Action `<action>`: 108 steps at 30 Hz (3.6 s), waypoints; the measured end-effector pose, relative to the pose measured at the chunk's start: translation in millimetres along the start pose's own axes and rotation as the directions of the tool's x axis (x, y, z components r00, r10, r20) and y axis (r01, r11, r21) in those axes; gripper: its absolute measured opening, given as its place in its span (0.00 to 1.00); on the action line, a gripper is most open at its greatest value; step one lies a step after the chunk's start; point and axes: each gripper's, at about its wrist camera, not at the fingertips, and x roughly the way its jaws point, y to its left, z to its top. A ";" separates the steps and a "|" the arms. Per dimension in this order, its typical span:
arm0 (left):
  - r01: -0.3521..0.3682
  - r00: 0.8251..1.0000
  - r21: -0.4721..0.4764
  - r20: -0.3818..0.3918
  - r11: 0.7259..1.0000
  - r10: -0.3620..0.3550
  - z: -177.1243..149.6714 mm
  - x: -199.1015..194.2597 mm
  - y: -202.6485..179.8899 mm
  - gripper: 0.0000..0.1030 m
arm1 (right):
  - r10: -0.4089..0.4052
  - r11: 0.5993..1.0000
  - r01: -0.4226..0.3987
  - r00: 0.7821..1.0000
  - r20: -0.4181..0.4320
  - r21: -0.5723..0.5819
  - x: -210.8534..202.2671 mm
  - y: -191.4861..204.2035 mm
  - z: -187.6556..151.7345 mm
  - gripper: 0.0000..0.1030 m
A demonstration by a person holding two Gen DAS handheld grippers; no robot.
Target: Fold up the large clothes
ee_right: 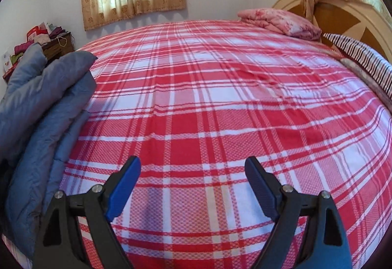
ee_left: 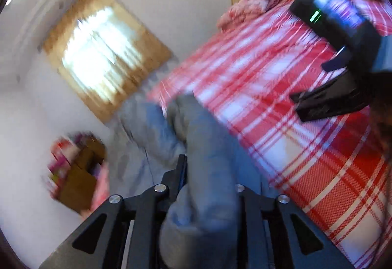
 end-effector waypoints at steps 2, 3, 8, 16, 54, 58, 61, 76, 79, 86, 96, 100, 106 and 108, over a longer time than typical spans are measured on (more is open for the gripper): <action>0.025 0.998 -0.002 0.062 1.000 -0.025 11.8 -23.5 7.3 0.43 | -0.006 1.000 0.006 1.000 0.015 -0.005 -4.4 -0.3 6.3 0.86; 0.049 0.995 -0.026 0.090 0.998 -0.047 15.9 -35.0 17.0 0.52 | -0.003 1.000 0.004 1.000 0.019 -0.006 -6.8 -0.7 9.8 0.86; 0.038 0.997 -0.264 0.081 0.964 -0.017 11.4 -50.1 104.7 0.81 | 0.035 0.999 -0.034 0.997 0.069 -0.024 -31.6 8.6 47.5 0.86; -0.297 0.934 -0.587 -0.344 0.753 0.101 -82.1 64.5 249.5 0.83 | 0.239 0.961 -0.233 0.971 0.026 -0.149 -67.6 118.1 117.1 0.86; -0.160 0.944 -0.663 -0.320 0.731 -0.083 -55.5 160.5 190.1 0.83 | 0.137 0.989 -0.137 0.990 -0.015 -0.062 11.9 160.1 37.3 0.31; -0.217 0.940 -0.595 -0.342 0.774 0.001 -57.1 166.6 162.0 0.83 | 0.141 0.988 -0.141 0.990 -0.002 -0.055 13.1 157.6 36.1 0.31; -0.210 0.940 -0.623 -0.340 0.753 -0.018 -64.3 171.9 160.1 0.85 | 0.142 0.988 -0.141 0.990 0.005 -0.067 21.0 159.5 32.9 0.31; -0.219 0.929 -0.631 -0.369 0.745 -0.040 -78.1 186.9 154.9 0.91 | 0.148 0.988 -0.149 0.989 -0.024 -0.051 31.7 161.9 24.8 0.32; -0.215 0.928 -0.635 -0.369 0.742 -0.047 -80.4 188.4 155.2 0.91 | 0.144 0.988 -0.146 0.989 -0.025 -0.051 31.4 163.1 23.9 0.32; -0.214 0.928 -0.636 -0.370 0.741 -0.049 -82.5 189.4 154.6 0.91 | 0.139 0.989 -0.141 0.990 -0.030 -0.054 31.9 163.2 24.3 0.33; -0.201 0.919 -0.639 -0.385 0.743 -0.083 -87.5 197.4 155.5 0.93 | 0.128 0.990 -0.131 0.991 -0.048 -0.060 37.3 164.9 23.8 0.33; -0.198 0.915 -0.637 -0.393 0.745 -0.093 -88.3 200.5 154.5 0.93 | 0.119 0.990 -0.122 0.992 -0.051 -0.067 37.9 166.1 23.1 0.33; -0.199 0.911 -0.632 -0.402 0.749 -0.097 -88.9 203.1 154.4 0.94 | 0.108 0.991 -0.112 0.992 -0.060 -0.074 39.4 168.0 22.8 0.33; -0.200 0.908 -0.628 -0.408 0.752 -0.099 -87.9 204.6 153.4 0.94 | 0.102 0.991 -0.107 0.993 -0.064 -0.078 40.4 168.5 22.9 0.33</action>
